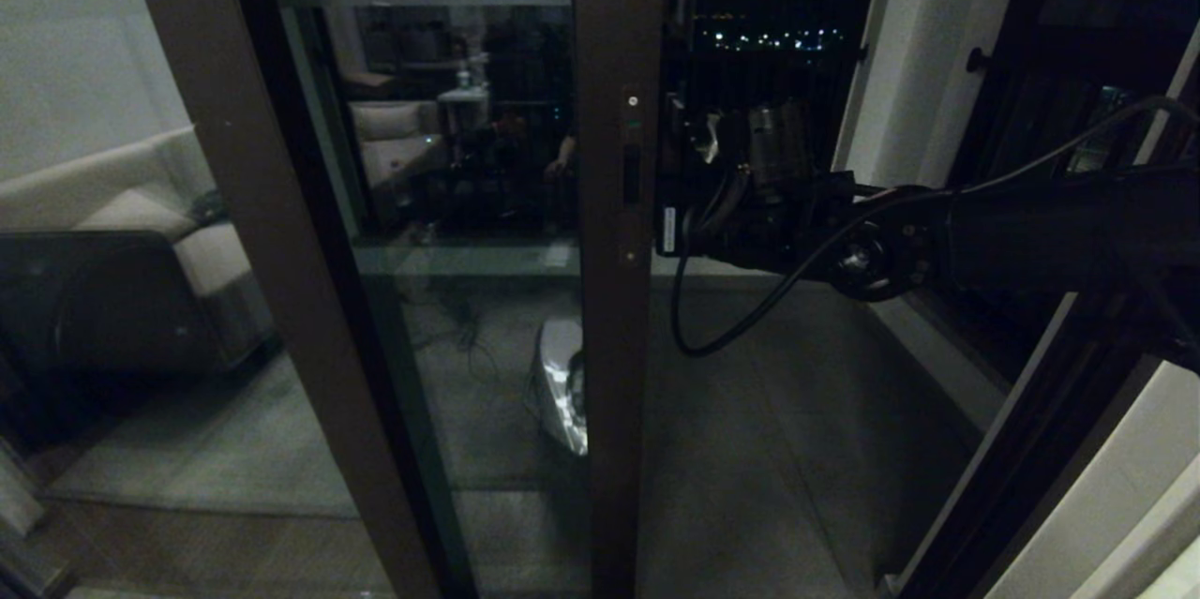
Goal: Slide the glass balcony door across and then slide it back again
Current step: Open the slid door
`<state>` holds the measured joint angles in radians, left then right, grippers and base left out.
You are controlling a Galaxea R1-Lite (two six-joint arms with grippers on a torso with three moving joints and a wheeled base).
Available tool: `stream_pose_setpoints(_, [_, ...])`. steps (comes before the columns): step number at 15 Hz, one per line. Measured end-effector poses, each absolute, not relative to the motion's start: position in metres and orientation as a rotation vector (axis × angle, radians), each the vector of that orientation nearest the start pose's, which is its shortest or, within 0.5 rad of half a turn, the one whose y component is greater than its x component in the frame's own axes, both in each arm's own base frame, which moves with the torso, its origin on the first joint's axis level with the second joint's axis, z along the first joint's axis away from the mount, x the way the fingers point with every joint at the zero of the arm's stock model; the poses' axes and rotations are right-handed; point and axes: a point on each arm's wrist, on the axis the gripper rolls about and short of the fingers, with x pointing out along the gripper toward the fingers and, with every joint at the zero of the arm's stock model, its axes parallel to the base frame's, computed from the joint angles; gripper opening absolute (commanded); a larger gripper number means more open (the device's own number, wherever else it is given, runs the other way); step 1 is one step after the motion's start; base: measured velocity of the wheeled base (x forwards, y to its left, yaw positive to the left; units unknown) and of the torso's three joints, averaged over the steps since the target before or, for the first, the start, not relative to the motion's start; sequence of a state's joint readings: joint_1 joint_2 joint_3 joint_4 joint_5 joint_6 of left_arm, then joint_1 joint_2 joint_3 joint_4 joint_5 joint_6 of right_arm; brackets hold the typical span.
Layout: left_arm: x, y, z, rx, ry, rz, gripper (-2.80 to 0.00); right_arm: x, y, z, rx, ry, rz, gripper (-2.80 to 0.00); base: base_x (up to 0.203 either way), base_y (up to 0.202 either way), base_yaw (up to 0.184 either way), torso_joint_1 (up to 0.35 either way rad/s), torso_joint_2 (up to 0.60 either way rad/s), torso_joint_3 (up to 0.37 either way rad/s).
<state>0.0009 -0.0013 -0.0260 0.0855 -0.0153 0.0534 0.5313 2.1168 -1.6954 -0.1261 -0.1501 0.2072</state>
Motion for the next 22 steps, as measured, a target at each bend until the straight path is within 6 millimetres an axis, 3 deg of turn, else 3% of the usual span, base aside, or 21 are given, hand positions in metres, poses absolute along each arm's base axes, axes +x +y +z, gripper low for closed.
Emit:
stream_pose_setpoints(5, [-0.025, 0.000, 0.074, 0.053, 0.058, -0.016, -2.80, 0.366, 0.201, 0.228, 0.099, 0.352, 0.345, -2.80, 0.000, 0.000, 0.000, 0.000, 0.00, 0.000])
stream_pose_setpoints(8, [-0.025, 0.000, 0.074, 0.053, 0.057, -0.016, -2.80, 0.347, 0.170, 0.235, 0.110, 0.375, 0.348, -2.80, 0.000, 0.000, 0.000, 0.000, 0.00, 0.000])
stream_pose_setpoints(10, [-0.025, 0.000, 0.074, 0.053, 0.058, -0.016, -2.80, 0.323, 0.146, 0.241, 0.119, 0.389, 0.354, -2.80, 0.000, 0.000, 0.000, 0.000, 0.00, 0.000])
stream_pose_setpoints(13, [-0.025, 0.000, 0.074, 0.053, 0.058, -0.016, -2.80, 0.267, 0.109, 0.249, 0.126, 0.392, 0.351, -2.80, 0.000, 0.000, 0.000, 0.000, 0.00, 0.000])
stream_pose_setpoints(18, [-0.025, 0.000, 0.074, 0.053, 0.058, -0.015, -2.80, 0.153, 0.055, 0.266, 0.130, 0.262, 0.331, -2.80, 0.000, 0.000, 0.000, 0.000, 0.00, 0.000])
stream_pose_setpoints(22, [-0.025, 0.000, 0.074, 0.053, 0.058, -0.016, -2.80, 0.063, 0.021, 0.264, 0.060, 0.201, 0.291, -2.80, 0.000, 0.000, 0.000, 0.000, 0.00, 0.000])
